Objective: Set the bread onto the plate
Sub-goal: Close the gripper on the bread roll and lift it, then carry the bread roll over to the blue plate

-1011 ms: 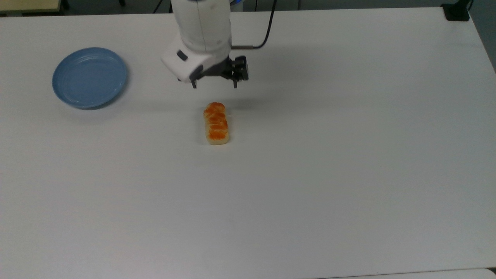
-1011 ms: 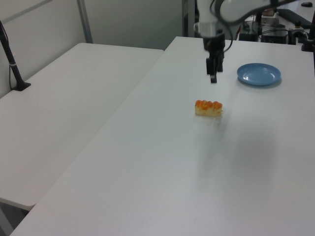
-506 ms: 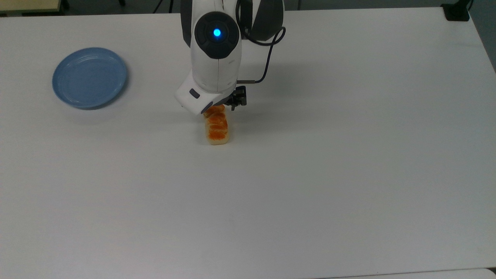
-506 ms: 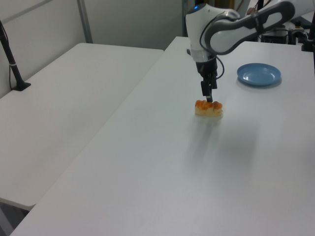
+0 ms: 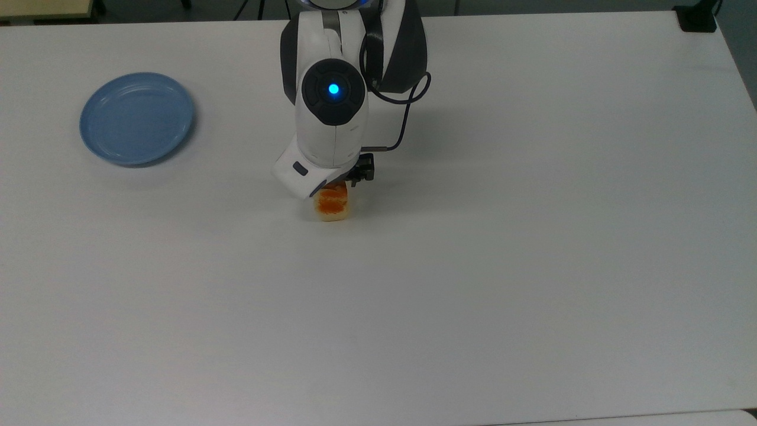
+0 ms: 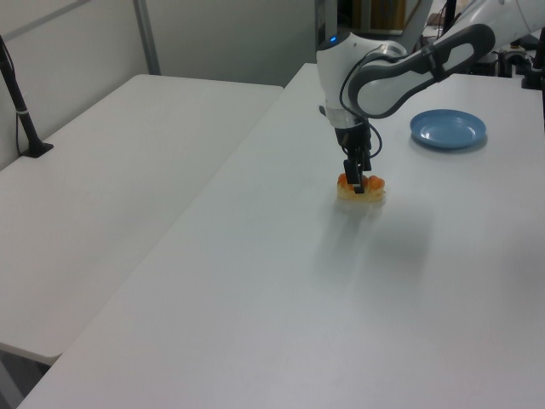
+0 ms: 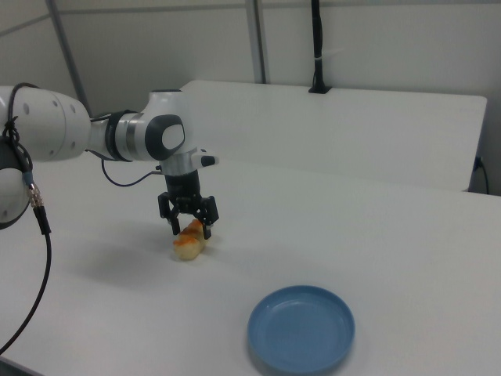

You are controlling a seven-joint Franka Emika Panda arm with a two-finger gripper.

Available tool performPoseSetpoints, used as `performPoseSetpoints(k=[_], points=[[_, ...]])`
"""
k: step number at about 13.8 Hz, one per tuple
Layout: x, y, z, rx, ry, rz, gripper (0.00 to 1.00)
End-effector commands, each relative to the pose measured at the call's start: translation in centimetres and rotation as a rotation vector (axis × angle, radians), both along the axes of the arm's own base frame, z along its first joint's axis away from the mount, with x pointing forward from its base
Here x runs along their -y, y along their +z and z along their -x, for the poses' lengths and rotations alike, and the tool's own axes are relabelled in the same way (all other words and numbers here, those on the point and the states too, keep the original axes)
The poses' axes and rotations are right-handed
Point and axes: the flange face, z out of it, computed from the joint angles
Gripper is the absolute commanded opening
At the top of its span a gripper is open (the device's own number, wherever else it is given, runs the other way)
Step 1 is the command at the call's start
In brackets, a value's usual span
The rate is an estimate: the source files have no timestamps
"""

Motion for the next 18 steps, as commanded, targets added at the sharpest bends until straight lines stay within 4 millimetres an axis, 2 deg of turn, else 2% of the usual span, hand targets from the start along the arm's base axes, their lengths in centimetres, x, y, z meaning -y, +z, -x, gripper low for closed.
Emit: performPoseSetpoints(k=[1,4,6,7,9,12,16,18], points=[[0.0,-0.1,0.0,0.064,0.017,0.005,0.76],[-0.4,-0.5,0.2,0.058,0.019,0.004,0.63],[-1.5,-0.5,0.3,0.060,0.017,0.005,0.50],[-1.4,-0.3,0.3,0.064,-0.007,0.008,0.40],[-0.7,0.8,0.3,0.069,-0.020,0.012,0.39],[3.0,3.6,0.9,0.052,-0.045,0.020,0.39],[10.7,8.0,2.7,0.022,-0.017,0.005,0.39],[15.3,8.6,4.3,-0.001,0.012,-0.009,0.39]])
